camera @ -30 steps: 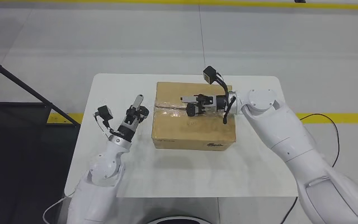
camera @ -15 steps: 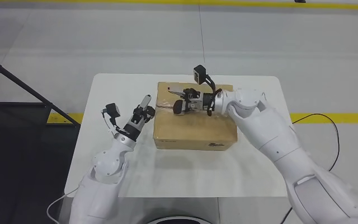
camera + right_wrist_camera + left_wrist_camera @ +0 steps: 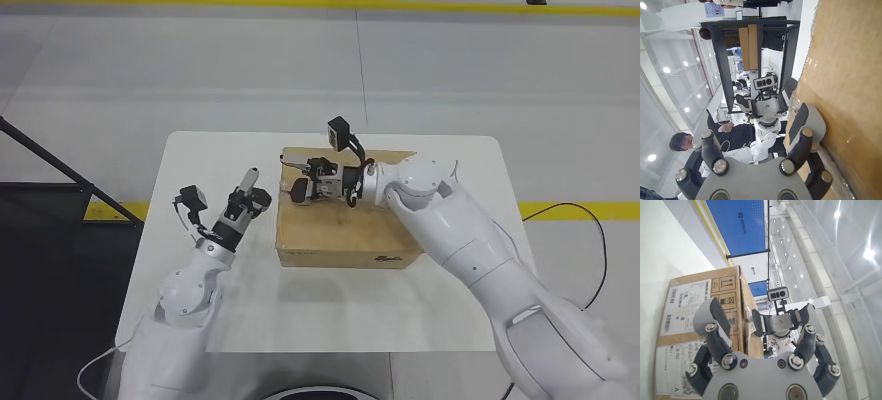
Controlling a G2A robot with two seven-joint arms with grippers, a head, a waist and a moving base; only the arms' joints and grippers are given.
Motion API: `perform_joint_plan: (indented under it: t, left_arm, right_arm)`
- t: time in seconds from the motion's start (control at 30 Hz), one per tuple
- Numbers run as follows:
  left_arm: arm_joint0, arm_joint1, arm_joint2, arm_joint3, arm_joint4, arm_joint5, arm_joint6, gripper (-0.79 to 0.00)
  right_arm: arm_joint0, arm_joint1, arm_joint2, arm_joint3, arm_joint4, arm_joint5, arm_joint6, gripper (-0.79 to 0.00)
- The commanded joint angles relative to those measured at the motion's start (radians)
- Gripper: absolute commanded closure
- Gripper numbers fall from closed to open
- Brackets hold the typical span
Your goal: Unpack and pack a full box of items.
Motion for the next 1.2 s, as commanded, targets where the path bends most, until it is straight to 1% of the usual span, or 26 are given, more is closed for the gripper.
perform_joint_plan:
  t: [0.0,0.2,0.3,0.47,0.9,1.17]
  left_arm:
    - [0.005,0.002,-0.017,-0.004,-0.012,-0.002,0.008,-0.785]
    - [0.017,0.008,-0.061,-0.022,-0.034,0.001,0.001,-0.785]
    - [0.018,0.010,-0.070,-0.031,-0.042,0.004,-0.006,-0.785]
    - [0.015,0.012,-0.071,-0.038,-0.043,0.005,-0.015,-0.785]
    - [-0.012,0.016,-0.058,-0.044,-0.030,0.024,-0.027,-0.785]
    - [-0.023,0.019,-0.059,-0.054,-0.031,0.035,-0.023,-0.785]
  right_arm:
    - [0.000,-0.002,0.009,0.005,0.000,-0.006,0.015,-0.785]
    - [-0.009,0.014,0.062,0.009,-0.008,0.001,0.084,-0.785]
    - [-0.023,0.029,0.095,-0.009,-0.024,0.013,0.112,-0.785]
    - [-0.062,0.064,0.156,-0.057,-0.082,0.041,0.122,-0.785]
    - [-0.260,0.176,0.402,-0.254,-0.187,0.099,0.123,-0.785]
    - [-0.359,0.221,0.539,-0.337,-0.210,0.133,0.118,-0.785]
